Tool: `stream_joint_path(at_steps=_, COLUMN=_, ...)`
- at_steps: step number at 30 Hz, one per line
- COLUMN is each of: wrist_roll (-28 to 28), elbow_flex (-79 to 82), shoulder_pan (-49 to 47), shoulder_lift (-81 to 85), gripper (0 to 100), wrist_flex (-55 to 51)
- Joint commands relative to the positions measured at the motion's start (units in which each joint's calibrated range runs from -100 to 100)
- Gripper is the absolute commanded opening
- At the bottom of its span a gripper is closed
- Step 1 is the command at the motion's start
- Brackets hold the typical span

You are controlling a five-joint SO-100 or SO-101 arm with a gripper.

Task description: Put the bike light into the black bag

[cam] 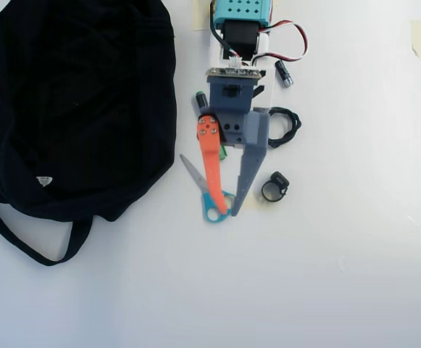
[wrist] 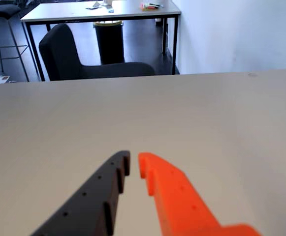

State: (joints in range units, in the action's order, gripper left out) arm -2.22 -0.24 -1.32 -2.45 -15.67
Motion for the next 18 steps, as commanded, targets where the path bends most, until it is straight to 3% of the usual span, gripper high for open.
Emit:
stream_joint_path(at_steps=1, wrist_roll=0.4, elbow_flex=-1.6, shoulder_pan=-0.2, shoulder_lift=4.9, gripper=2, wrist_flex=-6.1)
stream_joint_path(at_steps=8, wrist_roll=7.4, elbow_flex=-0.8, shoulder_pan=-2.3, shoulder_lift=11.2, gripper=2, wrist_flex=-22.8)
stream_joint_path(at_steps=18, wrist_roll=7.4, elbow_flex=-1.7, shoulder_pan=-5.1, shoulder_lift=12.1, gripper=2, wrist_flex=-43.4)
